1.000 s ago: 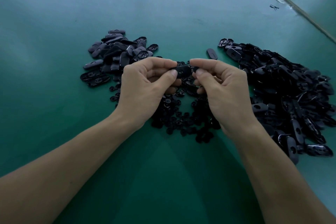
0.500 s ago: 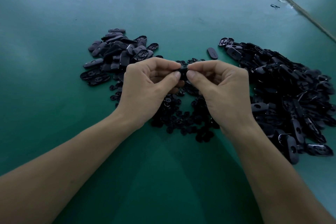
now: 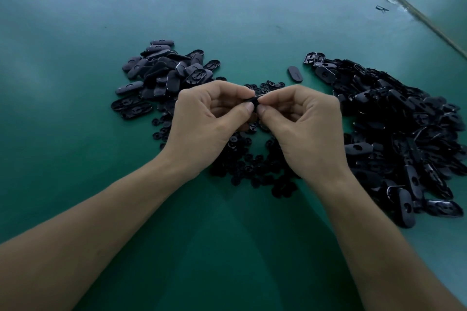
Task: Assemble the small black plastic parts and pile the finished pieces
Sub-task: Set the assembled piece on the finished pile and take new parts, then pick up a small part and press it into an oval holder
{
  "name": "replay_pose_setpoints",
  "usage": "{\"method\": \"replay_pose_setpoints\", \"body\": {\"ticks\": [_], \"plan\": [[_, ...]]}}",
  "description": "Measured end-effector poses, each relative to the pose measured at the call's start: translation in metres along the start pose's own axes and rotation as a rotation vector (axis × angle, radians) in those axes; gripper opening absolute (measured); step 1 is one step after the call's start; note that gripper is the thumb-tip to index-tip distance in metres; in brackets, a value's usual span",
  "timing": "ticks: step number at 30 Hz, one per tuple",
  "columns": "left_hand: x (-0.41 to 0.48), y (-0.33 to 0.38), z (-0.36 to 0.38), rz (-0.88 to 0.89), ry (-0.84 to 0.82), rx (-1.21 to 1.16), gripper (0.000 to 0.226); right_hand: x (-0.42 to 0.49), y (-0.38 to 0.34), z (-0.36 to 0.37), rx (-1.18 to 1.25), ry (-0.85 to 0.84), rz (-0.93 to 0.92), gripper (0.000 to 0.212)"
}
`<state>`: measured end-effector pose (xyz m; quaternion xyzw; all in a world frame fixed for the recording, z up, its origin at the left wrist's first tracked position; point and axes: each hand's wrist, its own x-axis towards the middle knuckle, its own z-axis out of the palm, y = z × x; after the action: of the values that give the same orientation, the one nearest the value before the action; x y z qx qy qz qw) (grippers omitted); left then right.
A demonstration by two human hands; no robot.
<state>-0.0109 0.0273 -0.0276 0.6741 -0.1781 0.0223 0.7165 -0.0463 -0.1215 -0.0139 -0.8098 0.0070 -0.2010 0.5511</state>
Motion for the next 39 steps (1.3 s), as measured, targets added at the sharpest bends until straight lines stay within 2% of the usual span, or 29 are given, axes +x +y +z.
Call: {"method": "replay_pose_setpoints", "body": {"ticks": [6,13,20,26,39], "plan": [[0.001,0.001,-0.001,0.025,-0.03,0.049,0.025,-0.002,-0.002,0.004,-0.01,0.02,-0.019,0.02],[0.001,-0.001,0.001,0.026,0.021,0.018,0.019,-0.005,-0.007,0.004,0.012,-0.017,-0.028,0.02],[0.001,-0.002,0.002,0.021,-0.042,0.036,0.019,0.002,-0.003,-0.009,0.033,-0.071,0.014,0.025],[-0.001,-0.001,0.0,0.002,-0.044,0.011,0.022,0.002,-0.002,-0.014,0.093,-0.088,0.03,0.02],[0.0,0.001,0.002,-0.014,0.016,0.019,0.026,0.005,-0.002,-0.01,-0.024,-0.059,0.079,0.005]]}}
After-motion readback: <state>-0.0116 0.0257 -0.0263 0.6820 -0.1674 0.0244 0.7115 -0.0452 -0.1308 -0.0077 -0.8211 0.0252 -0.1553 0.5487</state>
